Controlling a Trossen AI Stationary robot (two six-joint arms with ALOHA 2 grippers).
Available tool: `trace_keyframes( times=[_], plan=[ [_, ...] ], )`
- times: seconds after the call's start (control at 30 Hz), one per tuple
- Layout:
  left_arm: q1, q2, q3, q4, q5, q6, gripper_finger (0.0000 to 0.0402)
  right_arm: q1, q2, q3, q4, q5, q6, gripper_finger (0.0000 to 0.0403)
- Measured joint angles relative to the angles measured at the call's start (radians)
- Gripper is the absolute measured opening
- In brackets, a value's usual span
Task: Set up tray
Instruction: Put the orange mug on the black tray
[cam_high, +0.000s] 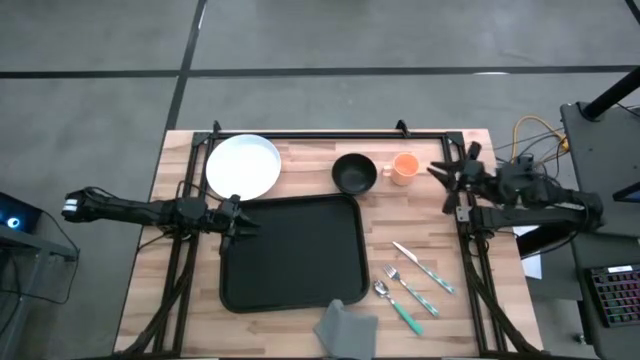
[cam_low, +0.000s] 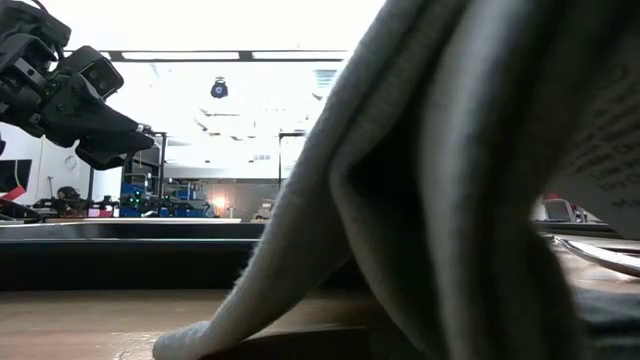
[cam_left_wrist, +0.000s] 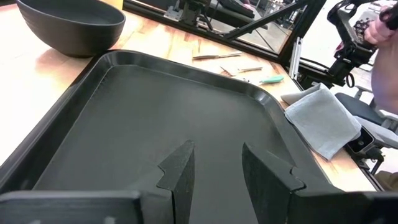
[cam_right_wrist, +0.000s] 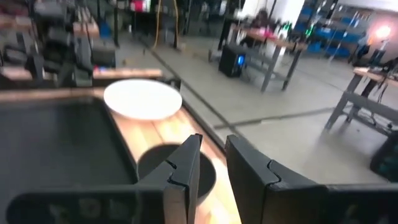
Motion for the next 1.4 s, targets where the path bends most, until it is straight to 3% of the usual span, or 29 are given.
trace_keyframes(
  times=[0.3, 0.57, 1.0, 1.4],
  plan=[
    [0.0, 0.0, 0.0, 0.0, 0.0, 0.0, 0.0115, -0.013, 0.283, 0.209, -0.187, 0.002, 0.046, 0.0068],
    [0.0, 0.0, 0.0, 0.0, 0.0, 0.0, 0.0115, -0.14, 0.404, 0.348, -0.372, -0.043, 0.056, 0.0068],
    [0.0, 0.0, 0.0, 0.0, 0.0, 0.0, 0.0115, -0.478, 0.504, 0.359, -0.394, -0.393, -0.074, 0.0068],
    [0.0, 0.0, 0.0, 0.0, 0.0, 0.0, 0.0115, -0.584, 0.639, 0.353, -0.397, -0.457, -0.148, 0.0071]
  ],
)
